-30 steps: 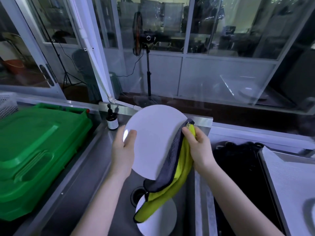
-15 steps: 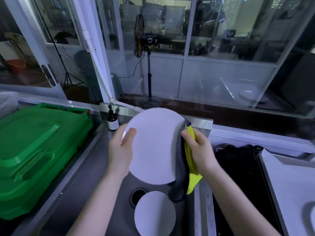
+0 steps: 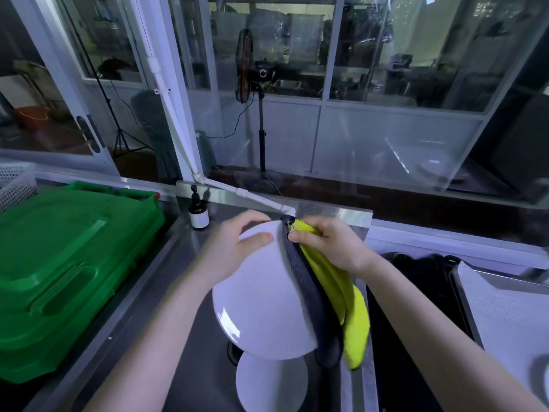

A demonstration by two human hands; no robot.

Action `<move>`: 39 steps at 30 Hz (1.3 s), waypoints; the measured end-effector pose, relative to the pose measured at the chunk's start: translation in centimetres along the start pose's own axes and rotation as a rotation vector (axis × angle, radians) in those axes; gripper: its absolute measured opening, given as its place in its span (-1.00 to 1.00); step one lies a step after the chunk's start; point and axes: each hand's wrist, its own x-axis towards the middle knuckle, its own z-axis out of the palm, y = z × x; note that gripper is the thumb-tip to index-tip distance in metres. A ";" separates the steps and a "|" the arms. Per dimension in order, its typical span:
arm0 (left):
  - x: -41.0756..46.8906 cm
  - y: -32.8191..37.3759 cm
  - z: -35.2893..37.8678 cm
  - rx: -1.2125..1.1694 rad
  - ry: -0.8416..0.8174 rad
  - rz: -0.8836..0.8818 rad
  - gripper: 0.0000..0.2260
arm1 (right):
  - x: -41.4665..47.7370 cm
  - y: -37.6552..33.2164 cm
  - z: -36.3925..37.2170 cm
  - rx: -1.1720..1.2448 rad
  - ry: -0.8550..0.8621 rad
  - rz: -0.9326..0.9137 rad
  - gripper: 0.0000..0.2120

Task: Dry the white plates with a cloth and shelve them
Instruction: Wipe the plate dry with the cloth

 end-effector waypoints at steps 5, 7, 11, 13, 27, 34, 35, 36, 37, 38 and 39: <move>-2.1 -1.5 2.2 -0.243 0.464 -0.185 -0.83 | -1.4 2.4 0.9 0.369 0.480 0.172 -0.82; -3.5 -1.6 4.5 -0.427 0.528 -0.246 -0.72 | -2.0 2.9 2.4 0.611 0.656 0.278 -0.85; -3.2 -1.8 5.4 -0.541 0.584 -0.280 -0.86 | -3.1 3.2 4.4 0.724 0.680 0.359 -0.85; -2.8 -2.0 4.2 -0.480 0.513 -0.257 -0.86 | -2.9 3.0 3.4 0.626 0.614 0.303 -0.86; -2.5 -1.4 1.5 -0.271 0.355 -0.118 -0.83 | -2.1 1.6 0.9 0.228 0.365 0.079 -0.89; -2.8 -1.4 2.6 -0.364 0.356 -0.272 -0.84 | -4.9 2.8 4.3 0.574 0.599 0.306 -0.86; -2.6 -1.5 2.0 -0.302 0.287 -0.242 -0.84 | -4.6 2.7 3.4 0.488 0.564 0.254 -0.83; -2.3 -1.4 1.3 -0.240 0.210 -0.206 -0.85 | -4.2 2.4 2.4 0.369 0.507 0.186 -0.80; -1.9 -1.2 0.8 -0.177 0.123 -0.168 -0.85 | -3.5 1.9 1.4 0.236 0.422 0.118 -0.78; -1.5 -0.9 0.4 -0.094 0.031 -0.128 -0.86 | -2.7 1.3 0.7 0.114 0.308 0.065 -0.77; -1.1 -0.5 0.3 0.009 -0.054 -0.078 -0.85 | -1.9 0.6 0.3 0.018 0.183 0.033 -0.76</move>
